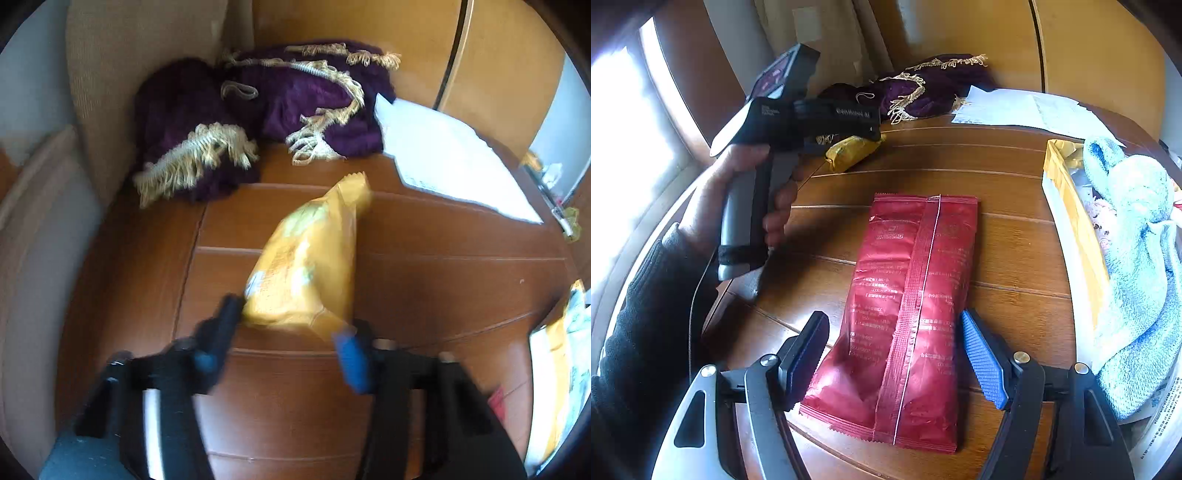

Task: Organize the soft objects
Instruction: 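Grasp the red bag with the right tool while the left tool reaches the yellow cracker packet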

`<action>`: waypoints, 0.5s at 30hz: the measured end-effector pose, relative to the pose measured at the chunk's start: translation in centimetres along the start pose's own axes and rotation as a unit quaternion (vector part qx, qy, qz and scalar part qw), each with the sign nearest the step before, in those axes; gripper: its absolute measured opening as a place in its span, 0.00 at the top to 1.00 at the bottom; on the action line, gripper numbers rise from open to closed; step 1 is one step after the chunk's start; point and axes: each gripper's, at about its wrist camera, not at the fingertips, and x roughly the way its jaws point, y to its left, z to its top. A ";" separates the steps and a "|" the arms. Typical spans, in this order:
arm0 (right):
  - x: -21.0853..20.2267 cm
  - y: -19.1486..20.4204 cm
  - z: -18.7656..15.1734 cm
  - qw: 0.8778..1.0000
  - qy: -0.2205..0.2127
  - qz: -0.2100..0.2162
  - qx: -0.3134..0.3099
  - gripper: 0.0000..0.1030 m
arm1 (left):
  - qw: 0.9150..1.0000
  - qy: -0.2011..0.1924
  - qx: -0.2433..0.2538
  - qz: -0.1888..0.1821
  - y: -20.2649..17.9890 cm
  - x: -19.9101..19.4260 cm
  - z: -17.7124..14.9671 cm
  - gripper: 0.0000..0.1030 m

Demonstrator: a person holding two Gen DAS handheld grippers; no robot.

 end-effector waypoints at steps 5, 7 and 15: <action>0.2 0.1 0.1 1.000 -0.001 -0.004 -0.003 0.27 | 1.000 0.009 -0.022 -0.016 0.9 -1.0 -1.2 0.80; 0.1 0.1 0.1 1.000 -0.001 -0.004 -0.003 0.27 | 0.999 0.007 -0.027 -0.036 1.3 -1.3 -1.7 0.80; 0.0 0.2 0.0 1.000 -0.002 -0.005 -0.002 0.27 | 0.997 -0.005 -0.024 -0.068 1.2 -4.0 -4.0 0.86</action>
